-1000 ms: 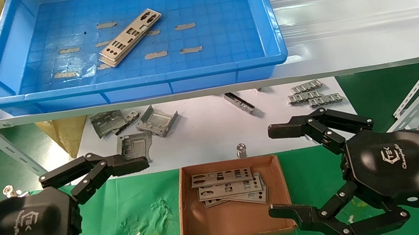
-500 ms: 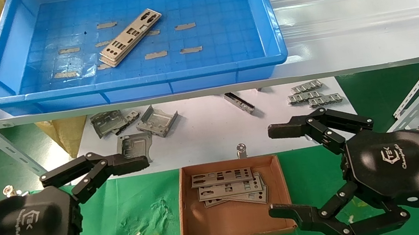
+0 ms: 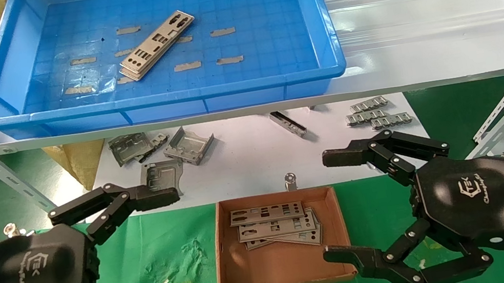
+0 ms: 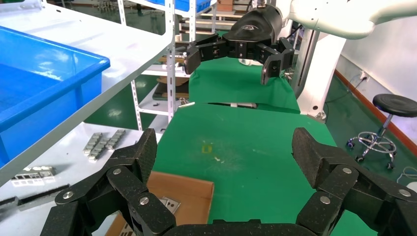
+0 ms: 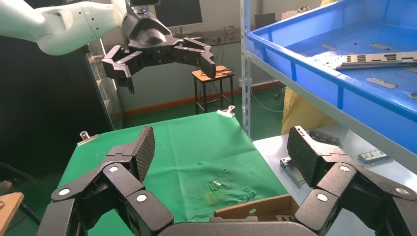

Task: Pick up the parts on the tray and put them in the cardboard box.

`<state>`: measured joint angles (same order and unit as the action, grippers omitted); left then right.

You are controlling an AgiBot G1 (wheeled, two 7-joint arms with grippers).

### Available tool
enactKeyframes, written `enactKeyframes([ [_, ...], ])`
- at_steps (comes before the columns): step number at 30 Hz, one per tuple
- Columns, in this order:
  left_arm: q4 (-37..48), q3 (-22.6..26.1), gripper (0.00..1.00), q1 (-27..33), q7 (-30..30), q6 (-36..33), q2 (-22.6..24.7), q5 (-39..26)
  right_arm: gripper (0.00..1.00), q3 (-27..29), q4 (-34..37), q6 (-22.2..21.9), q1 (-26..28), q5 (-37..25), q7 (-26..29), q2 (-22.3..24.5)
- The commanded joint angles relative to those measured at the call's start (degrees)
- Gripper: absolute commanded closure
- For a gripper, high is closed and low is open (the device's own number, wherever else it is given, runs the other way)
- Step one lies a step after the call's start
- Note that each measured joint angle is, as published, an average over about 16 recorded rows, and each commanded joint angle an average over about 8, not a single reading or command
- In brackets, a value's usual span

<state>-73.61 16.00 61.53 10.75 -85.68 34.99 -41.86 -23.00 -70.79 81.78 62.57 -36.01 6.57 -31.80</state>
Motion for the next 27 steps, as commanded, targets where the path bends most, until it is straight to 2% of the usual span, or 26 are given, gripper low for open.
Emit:
enactKeyframes([
  [1,0.0,0.0,0.0,0.0,0.0,0.0,0.0,0.0,0.0,0.0,0.0,0.0,0.0,0.0,0.0,0.0],
  [27,0.1,0.0,0.0,0.0,0.0,0.0,0.0,0.0,0.0,0.0,0.0,0.0,0.0,0.0,0.0,0.0],
])
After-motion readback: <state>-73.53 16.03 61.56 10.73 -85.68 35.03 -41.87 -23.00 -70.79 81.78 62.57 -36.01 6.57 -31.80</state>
